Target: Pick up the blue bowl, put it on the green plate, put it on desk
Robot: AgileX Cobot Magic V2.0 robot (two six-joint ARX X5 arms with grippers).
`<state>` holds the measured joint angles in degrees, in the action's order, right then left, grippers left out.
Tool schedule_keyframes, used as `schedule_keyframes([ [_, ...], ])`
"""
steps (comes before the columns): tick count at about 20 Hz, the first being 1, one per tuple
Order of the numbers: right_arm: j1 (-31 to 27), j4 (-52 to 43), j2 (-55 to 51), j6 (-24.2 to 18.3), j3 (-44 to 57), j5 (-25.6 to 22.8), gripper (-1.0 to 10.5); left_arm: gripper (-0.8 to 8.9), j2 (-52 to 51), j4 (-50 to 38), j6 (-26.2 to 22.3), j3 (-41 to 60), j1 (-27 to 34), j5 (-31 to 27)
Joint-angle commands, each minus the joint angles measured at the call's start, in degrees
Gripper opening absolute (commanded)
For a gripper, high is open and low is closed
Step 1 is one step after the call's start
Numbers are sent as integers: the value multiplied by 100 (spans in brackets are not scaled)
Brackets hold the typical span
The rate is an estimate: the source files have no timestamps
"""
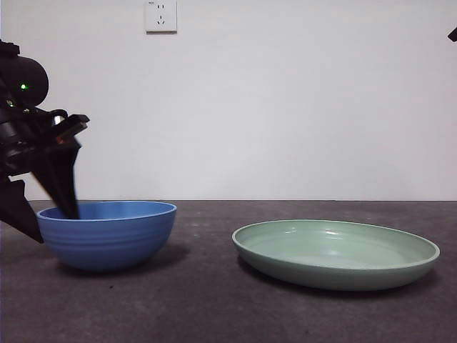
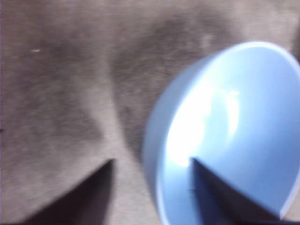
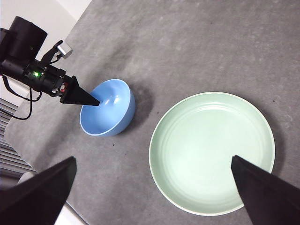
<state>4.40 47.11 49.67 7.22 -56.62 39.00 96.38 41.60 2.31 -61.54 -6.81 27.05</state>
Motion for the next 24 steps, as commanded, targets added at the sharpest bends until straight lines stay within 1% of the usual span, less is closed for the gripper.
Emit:
schedule_keyframes([
  [1, 9, -31, 42, -81, -92, 17, 596, 139, 129, -37, -61, -96, -13, -131],
  [2, 9, -31, 42, -83, -92, 15, 596, 105, 129, -50, -61, -96, -13, -157],
  [3, 9, -33, 42, -85, -92, 7, 596, 41, 129, -61, -61, -96, -13, -179],
  [4, 9, -28, 42, -85, -92, -7, 596, 6, 129, -72, -59, -96, -13, -179],
  [8, 7, -28, 42, -85, -92, -7, 596, 8, 129, 74, 103, -203, -74, -190],
  [10, 7, 7, 39, -87, -92, -7, 596, 8, 129, 308, 190, -448, -205, -385],
  [11, 7, 59, 39, -90, -92, -9, 596, 8, 129, 501, 238, -658, -326, -612],
  [13, 7, 245, 39, -201, -92, -46, 595, 8, 129, 881, 280, -1139, -640, -857],
  [15, 7, 538, 39, -328, -92, -197, 595, 8, 129, 1097, 341, -1635, -1029, -881],
  [19, 7, 1189, 35, -767, -92, -195, 595, 8, 232, 1231, 623, -2396, -1952, -1266],
  [22, 7, 1211, 35, -793, -92, -195, 595, 8, 516, 1172, 833, -2765, -2579, -1266],
  [24, 7, 1211, 35, -793, -92, -195, 595, 8, 857, 1062, 909, -3029, -2966, -1453],
])
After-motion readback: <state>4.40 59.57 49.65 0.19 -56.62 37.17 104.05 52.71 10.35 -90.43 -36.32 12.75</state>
